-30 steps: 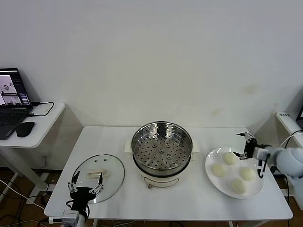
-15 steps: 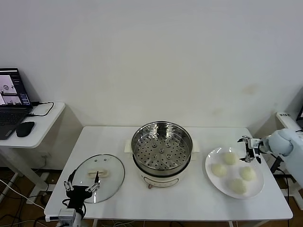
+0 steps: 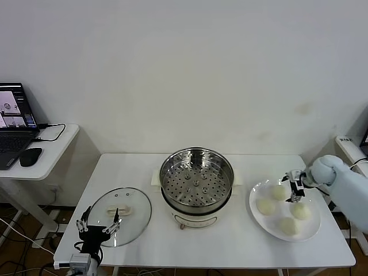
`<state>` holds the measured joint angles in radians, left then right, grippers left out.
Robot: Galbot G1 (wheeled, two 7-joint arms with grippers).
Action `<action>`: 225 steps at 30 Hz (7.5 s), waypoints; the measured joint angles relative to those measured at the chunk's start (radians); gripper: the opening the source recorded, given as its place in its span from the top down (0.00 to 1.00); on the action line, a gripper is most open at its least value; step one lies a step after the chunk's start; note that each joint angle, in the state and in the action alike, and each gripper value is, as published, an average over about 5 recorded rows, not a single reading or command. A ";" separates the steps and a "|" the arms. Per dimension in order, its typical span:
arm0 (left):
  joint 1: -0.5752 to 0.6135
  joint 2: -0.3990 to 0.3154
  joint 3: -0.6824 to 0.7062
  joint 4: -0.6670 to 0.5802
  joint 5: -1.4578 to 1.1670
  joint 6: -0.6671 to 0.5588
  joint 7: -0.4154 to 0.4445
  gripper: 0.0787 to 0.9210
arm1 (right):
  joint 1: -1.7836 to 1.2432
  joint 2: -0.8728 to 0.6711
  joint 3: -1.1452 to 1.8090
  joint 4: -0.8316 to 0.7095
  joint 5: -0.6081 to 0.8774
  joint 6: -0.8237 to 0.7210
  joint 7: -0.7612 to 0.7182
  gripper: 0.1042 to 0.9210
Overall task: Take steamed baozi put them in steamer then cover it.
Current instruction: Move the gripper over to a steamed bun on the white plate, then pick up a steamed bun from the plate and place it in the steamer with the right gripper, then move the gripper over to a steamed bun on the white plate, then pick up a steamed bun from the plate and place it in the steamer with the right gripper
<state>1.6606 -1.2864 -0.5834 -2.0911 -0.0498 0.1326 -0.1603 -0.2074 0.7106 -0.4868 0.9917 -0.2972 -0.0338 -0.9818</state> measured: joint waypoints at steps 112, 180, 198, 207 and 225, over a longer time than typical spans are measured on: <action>-0.005 0.026 -0.053 -0.062 -0.077 0.017 -0.002 0.12 | 0.757 0.302 -0.778 0.310 0.292 0.229 0.117 0.12; -0.005 0.045 -0.055 -0.055 -0.076 0.029 0.001 0.12 | 0.077 -0.141 -0.315 0.370 0.223 -0.256 0.076 0.16; -0.008 0.041 -0.050 -0.057 -0.076 0.029 -0.001 0.12 | 0.069 -0.127 -0.288 0.345 0.217 -0.251 0.054 0.46; -0.007 0.039 -0.044 -0.064 -0.075 0.029 -0.002 0.12 | 0.075 -0.141 -0.274 0.355 0.221 -0.250 0.043 0.54; -0.024 0.055 -0.027 -0.072 -0.076 0.033 -0.002 0.12 | 0.519 -0.199 -0.468 0.538 0.458 -0.325 0.036 0.51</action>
<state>1.6368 -1.2316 -0.6109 -2.1627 -0.1256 0.1659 -0.1619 0.3119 0.5121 -0.9551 1.5300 0.1608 -0.3584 -0.9459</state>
